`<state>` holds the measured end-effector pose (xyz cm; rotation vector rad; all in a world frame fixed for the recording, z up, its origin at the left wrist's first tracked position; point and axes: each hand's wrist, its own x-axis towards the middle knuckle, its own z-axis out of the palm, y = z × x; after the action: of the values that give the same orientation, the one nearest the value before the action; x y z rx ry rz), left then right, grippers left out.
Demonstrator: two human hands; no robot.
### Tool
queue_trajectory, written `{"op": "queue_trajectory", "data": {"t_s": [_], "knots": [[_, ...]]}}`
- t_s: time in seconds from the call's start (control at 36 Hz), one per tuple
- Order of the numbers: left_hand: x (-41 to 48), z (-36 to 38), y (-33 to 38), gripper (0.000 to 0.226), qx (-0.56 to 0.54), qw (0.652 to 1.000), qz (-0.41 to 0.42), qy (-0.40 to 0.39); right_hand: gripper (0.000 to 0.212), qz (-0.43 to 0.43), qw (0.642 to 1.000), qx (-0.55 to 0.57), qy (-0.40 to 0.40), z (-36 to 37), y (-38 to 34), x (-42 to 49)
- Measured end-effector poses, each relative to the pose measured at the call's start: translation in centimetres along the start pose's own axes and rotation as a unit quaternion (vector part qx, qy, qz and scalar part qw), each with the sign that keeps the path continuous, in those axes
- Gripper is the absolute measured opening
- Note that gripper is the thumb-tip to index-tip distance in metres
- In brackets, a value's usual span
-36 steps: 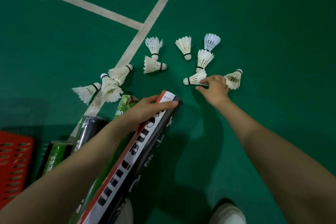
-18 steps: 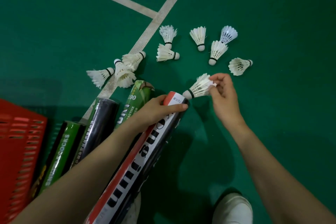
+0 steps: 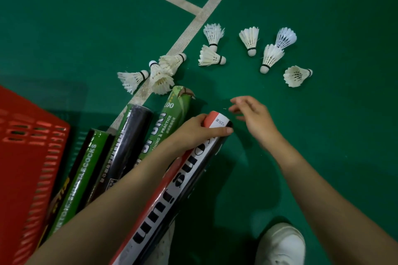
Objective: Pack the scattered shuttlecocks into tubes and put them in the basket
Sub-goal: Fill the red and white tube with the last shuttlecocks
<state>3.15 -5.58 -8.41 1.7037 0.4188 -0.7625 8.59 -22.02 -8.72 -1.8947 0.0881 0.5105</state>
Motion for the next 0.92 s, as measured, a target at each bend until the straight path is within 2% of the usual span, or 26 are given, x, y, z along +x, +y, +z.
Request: {"op": "queue_trajectory", "data": {"t_s": [0.06,0.14,0.25,0.39,0.53,0.67,0.75,0.86,0.92], "knots": [[0.6,0.2,0.5,0.064,0.010,1.000,-0.002,-0.005,0.012,-0.002,0.995,-0.084,0.047,-1.4,1.0,1.7],[1.7,0.5,1.3,0.073,0.007,1.000,-0.003,-0.016,0.028,0.038,0.968,-0.224,0.101,-4.1,1.8,4.0],[3.1,0.8,2.4,0.078,0.023,0.999,-0.003,-0.029,0.039,0.095,0.932,-0.314,0.153,-7.1,1.8,6.7],[4.2,1.3,3.6,0.062,0.030,0.999,0.000,-0.037,0.056,0.163,0.908,-0.366,0.124,-9.0,1.8,9.3],[5.1,1.6,3.8,0.070,0.038,0.998,-0.016,-0.039,0.068,0.206,0.907,-0.348,0.117,-9.6,3.2,10.7],[5.6,1.7,3.8,0.074,0.039,0.998,-0.030,-0.044,0.072,0.120,0.927,-0.301,0.191,-10.0,4.4,10.8],[5.6,1.6,3.7,0.070,0.037,0.998,-0.034,-0.044,0.073,0.064,0.930,-0.306,0.192,-9.7,4.6,10.3],[5.2,1.4,3.6,0.062,0.037,0.998,-0.028,-0.037,0.066,-0.035,0.929,-0.311,0.199,-8.5,4.1,8.9],[5.0,1.2,3.4,0.061,0.030,0.999,-0.027,-0.032,0.055,-0.071,0.928,-0.307,0.200,-7.9,4.0,7.8]]}}
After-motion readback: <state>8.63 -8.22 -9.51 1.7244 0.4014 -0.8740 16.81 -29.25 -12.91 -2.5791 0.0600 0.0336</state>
